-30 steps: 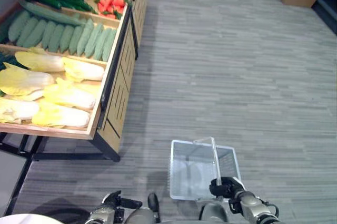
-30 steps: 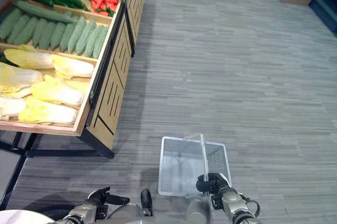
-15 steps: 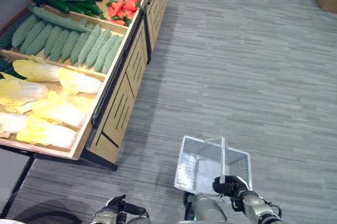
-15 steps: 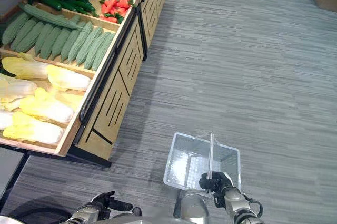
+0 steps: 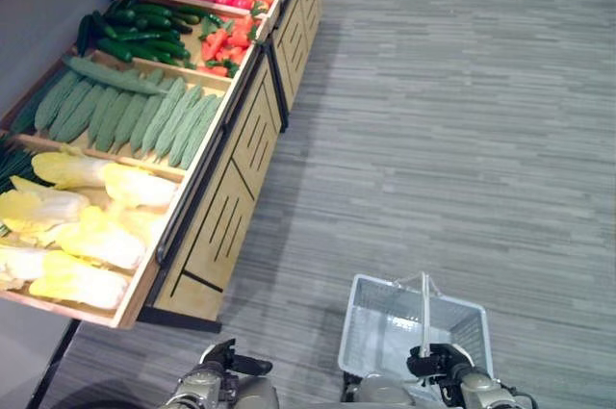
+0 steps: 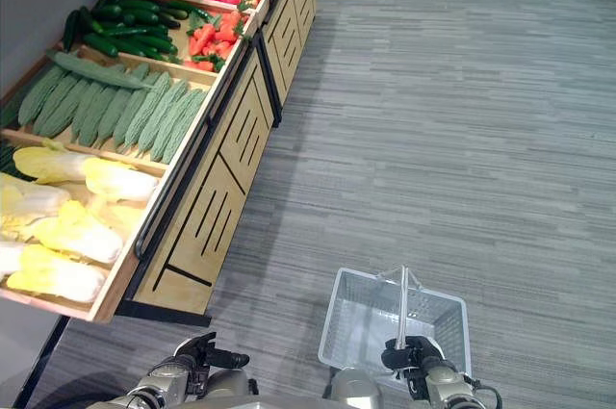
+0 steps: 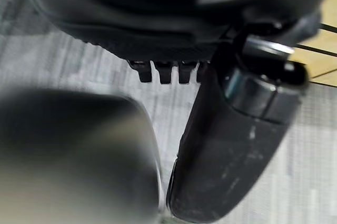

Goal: Get the vegetables into the basket

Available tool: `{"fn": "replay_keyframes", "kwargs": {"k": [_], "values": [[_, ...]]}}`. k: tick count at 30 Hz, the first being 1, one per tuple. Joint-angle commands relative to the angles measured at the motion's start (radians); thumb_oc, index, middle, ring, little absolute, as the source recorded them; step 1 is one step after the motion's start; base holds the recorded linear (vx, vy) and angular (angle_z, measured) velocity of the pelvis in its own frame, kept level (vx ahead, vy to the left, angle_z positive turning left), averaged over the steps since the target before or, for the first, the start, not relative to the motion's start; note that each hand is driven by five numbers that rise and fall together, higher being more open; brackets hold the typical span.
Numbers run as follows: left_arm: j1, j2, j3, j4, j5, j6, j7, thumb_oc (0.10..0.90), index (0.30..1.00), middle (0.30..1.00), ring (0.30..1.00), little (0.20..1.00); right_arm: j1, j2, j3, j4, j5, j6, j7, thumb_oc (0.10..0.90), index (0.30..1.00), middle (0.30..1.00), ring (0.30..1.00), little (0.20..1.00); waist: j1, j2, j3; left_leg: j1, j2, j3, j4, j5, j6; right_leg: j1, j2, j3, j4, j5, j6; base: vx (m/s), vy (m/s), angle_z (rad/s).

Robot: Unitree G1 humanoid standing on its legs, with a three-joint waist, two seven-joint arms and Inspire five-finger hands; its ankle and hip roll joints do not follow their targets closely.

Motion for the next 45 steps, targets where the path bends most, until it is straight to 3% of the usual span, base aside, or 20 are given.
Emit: {"fn": "replay_keyframes", "kwargs": {"k": [1, 4, 8, 13, 14, 20, 24, 25, 26, 28, 29, 32, 33, 34, 37, 40, 43, 45], "values": [[0.021, 0.026, -0.031, 0.013, 0.001, 0.014, 0.008, 0.900, 1.000, 1.000, 1.000, 1.000, 0.000, -0.038, 0.014, -0.033, 0.000, -0.028, -0.005, 0.400, 0.300, 0.300, 0.300, 0.300, 0.031, 0.013, 0.008, 0.005, -0.030, 0.010, -0.279, 0.005, 0.075, -0.056, -0.027, 0.047, 0.022, 0.001, 0.182, 0.29, 0.125, -0.18], [0.024, 0.021, -0.034, 0.021, 0.005, 0.011, 0.015, 0.900, 1.000, 1.000, 1.000, 1.000, -0.004, -0.037, 0.026, -0.036, -0.011, -0.034, -0.010, 0.400, 0.300, 0.300, 0.300, 0.300, 0.058, 0.035, 0.008, -0.052, 0.003, -0.040, -0.452, 0.127, 0.055, -0.008, -0.017, 0.074, 0.005, -0.027, 0.191, 0.27, 0.116, -0.31], [0.032, 0.025, -0.026, 0.023, 0.006, 0.010, 0.018, 0.900, 1.000, 1.000, 1.000, 1.000, -0.014, -0.035, 0.032, -0.027, -0.018, -0.036, -0.013, 0.400, 0.300, 0.300, 0.300, 0.300, 0.072, 0.046, 0.010, -0.069, 0.018, -0.007, -0.480, 0.171, 0.038, 0.034, -0.005, 0.103, 0.008, -0.063, 0.192, 0.20, 0.100, -0.35], [0.047, 0.029, -0.014, 0.026, 0.007, 0.008, 0.017, 0.900, 1.000, 1.000, 1.000, 1.000, -0.015, -0.024, 0.038, -0.028, -0.022, -0.032, -0.012, 0.400, 0.300, 0.300, 0.300, 0.300, 0.083, 0.044, -0.004, -0.047, 0.009, 0.013, -0.463, 0.149, 0.057, 0.078, -0.029, 0.132, 0.009, -0.086, 0.201, 0.19, 0.163, -0.45], [0.043, 0.033, -0.018, 0.030, 0.017, 0.011, 0.015, 0.900, 1.000, 1.000, 1.000, 1.000, -0.014, -0.016, 0.027, -0.035, -0.014, -0.029, -0.010, 0.400, 0.300, 0.300, 0.300, 0.300, 0.077, 0.037, -0.019, -0.038, -0.010, 0.045, -0.460, 0.132, 0.069, 0.083, -0.065, 0.140, 0.011, -0.080, 0.221, 0.27, 0.304, -0.16], [0.015, 0.041, -0.035, 0.003, 0.018, -0.001, 0.020, 0.900, 1.000, 1.000, 1.000, 1.000, -0.031, -0.009, 0.022, -0.056, -0.022, -0.025, -0.015, 0.400, 0.300, 0.300, 0.300, 0.300, 0.064, 0.022, -0.036, -0.026, -0.069, 0.107, -0.495, 0.084, 0.115, 0.021, -0.155, 0.168, 0.051, -0.045, 0.278, 0.17, 0.263, -0.19], [0.001, 0.051, -0.039, -0.017, 0.014, -0.002, 0.015, 0.900, 1.000, 1.000, 1.000, 1.000, -0.032, -0.005, 0.021, -0.069, -0.024, -0.026, -0.008, 0.400, 0.300, 0.300, 0.300, 0.300, 0.062, 0.019, -0.019, -0.002, -0.100, 0.125, -0.495, 0.050, 0.149, -0.056, -0.185, 0.187, 0.215, -0.014, 0.294, 0.10, 0.199, -0.11], [-0.004, 0.055, -0.044, -0.022, 0.012, -0.002, 0.013, 0.900, 1.000, 1.000, 1.000, 1.000, -0.036, -0.006, 0.022, -0.076, -0.024, -0.027, -0.007, 0.400, 0.300, 0.300, 0.300, 0.300, 0.056, 0.019, 0.000, 0.016, -0.114, 0.125, -0.495, 0.038, 0.163, -0.098, -0.199, 0.201, 0.303, 0.029, 0.299, 0.03, 0.245, -0.11], [-0.012, 0.057, -0.050, -0.026, 0.009, 0.000, 0.014, 0.900, 1.000, 1.000, 1.000, 1.000, -0.034, -0.008, 0.019, -0.081, -0.021, -0.028, -0.005, 0.400, 0.300, 0.300, 0.300, 0.300, 0.041, 0.030, 0.037, 0.048, -0.134, 0.115, -0.495, 0.019, 0.181, -0.160, -0.217, 0.220, 0.429, 0.114, 0.293, 0.09, 0.324, -0.21], [-0.013, 0.059, -0.053, -0.024, 0.016, -0.001, 0.016, 0.900, 1.000, 1.000, 1.000, 1.000, -0.031, -0.009, 0.015, -0.084, -0.014, -0.031, -0.009, 0.400, 0.300, 0.300, 0.300, 0.300, 0.030, 0.035, 0.054, 0.065, -0.143, 0.107, -0.495, 0.003, 0.190, -0.192, -0.213, 0.254, 0.490, 0.134, 0.283, 0.10, 0.196, -0.06], [-0.015, 0.067, -0.051, -0.016, 0.019, 0.002, 0.019, 0.900, 1.000, 1.000, 1.000, 1.000, -0.028, -0.004, 0.011, -0.083, -0.002, -0.036, -0.011, 0.400, 0.300, 0.300, 0.300, 0.300, 0.022, 0.044, 0.074, 0.085, -0.141, 0.099, -0.495, -0.016, 0.190, -0.258, -0.199, 0.264, 0.516, 0.124, 0.269, 0.14, 0.071, 0.39], [-0.031, 0.076, -0.055, -0.004, 0.020, -0.001, 0.021, 0.900, 1.000, 1.000, 1.000, 1.000, -0.039, -0.005, 0.011, -0.071, 0.009, -0.036, -0.013, 0.400, 0.300, 0.300, 0.300, 0.300, -0.002, 0.031, 0.096, 0.095, -0.155, 0.075, -0.495, -0.029, 0.167, -0.304, -0.170, 0.272, 0.296, 0.100, 0.262, 0.18, -0.038, 0.18], [-0.031, 0.076, -0.055, -0.004, 0.020, -0.002, 0.021, 0.900, 1.000, 1.000, 1.000, 1.000, -0.040, -0.005, 0.011, -0.070, 0.009, -0.037, -0.013, 0.400, 0.300, 0.300, 0.300, 0.300, -0.004, 0.034, 0.098, 0.099, -0.153, 0.072, -0.495, -0.031, 0.166, -0.294, -0.169, 0.267, 0.288, 0.100, 0.263, 0.24, -0.141, 0.45], [-0.043, 0.087, -0.059, 0.001, 0.038, -0.008, 0.028, 0.900, 1.000, 1.000, 1.000, 1.000, -0.046, -0.008, 0.014, -0.064, 0.014, -0.040, -0.015, 0.400, 0.300, 0.300, 0.300, 0.300, -0.027, 0.020, 0.108, 0.112, -0.157, 0.047, -0.495, -0.046, 0.157, -0.339, -0.130, 0.319, 0.143, 0.137, 0.277, 0.23, -0.131, 0.60], [-0.056, 0.104, -0.063, 0.000, 0.057, -0.013, 0.032, 0.900, 1.000, 1.000, 1.000, 1.000, -0.032, -0.005, 0.008, -0.060, 0.024, -0.042, -0.010, 0.400, 0.300, 0.300, 0.300, 0.300, -0.054, 0.005, 0.112, 0.127, -0.162, 0.015, -0.495, -0.066, 0.153, -0.372, -0.070, 0.360, 0.082, 0.157, 0.290, 0.22, -0.107, 0.56], [-0.064, 0.103, -0.075, -0.010, 0.055, -0.013, 0.033, 0.900, 1.000, 1.000, 1.000, 1.000, -0.015, -0.004, 0.003, -0.047, 0.036, -0.048, -0.012, 0.400, 0.300, 0.300, 0.300, 0.300, -0.062, 0.005, 0.117, 0.133, -0.167, -0.015, -0.495, -0.067, 0.155, -0.354, -0.039, 0.337, 0.113, 0.135, 0.266, 0.11, -0.080, 0.90], [-0.100, 0.091, -0.100, -0.040, 0.027, -0.025, 0.033, 0.900, 1.000, 1.000, 1.000, 1.000, -0.018, -0.029, 0.001, -0.030, 0.042, -0.063, -0.020, 0.400, 0.300, 0.300, 0.300, 0.300, -0.079, 0.051, 0.115, 0.122, -0.167, -0.103, -0.495, -0.060, 0.147, -0.349, 0.012, 0.404, 0.160, 0.084, 0.231, 0.18, -0.179, 0.94], [-0.096, 0.084, -0.107, -0.050, 0.013, -0.022, 0.035, 0.900, 1.000, 1.000, 1.000, 1.000, -0.024, -0.037, 0.003, -0.021, 0.039, -0.062, -0.024, 0.400, 0.300, 0.300, 0.300, 0.300, -0.070, 0.067, 0.110, 0.131, -0.157, -0.132, -0.495, -0.050, 0.143, -0.334, 0.014, 0.369, 0.171, 0.069, 0.216, 0.15, -0.121, 1.11]]}}
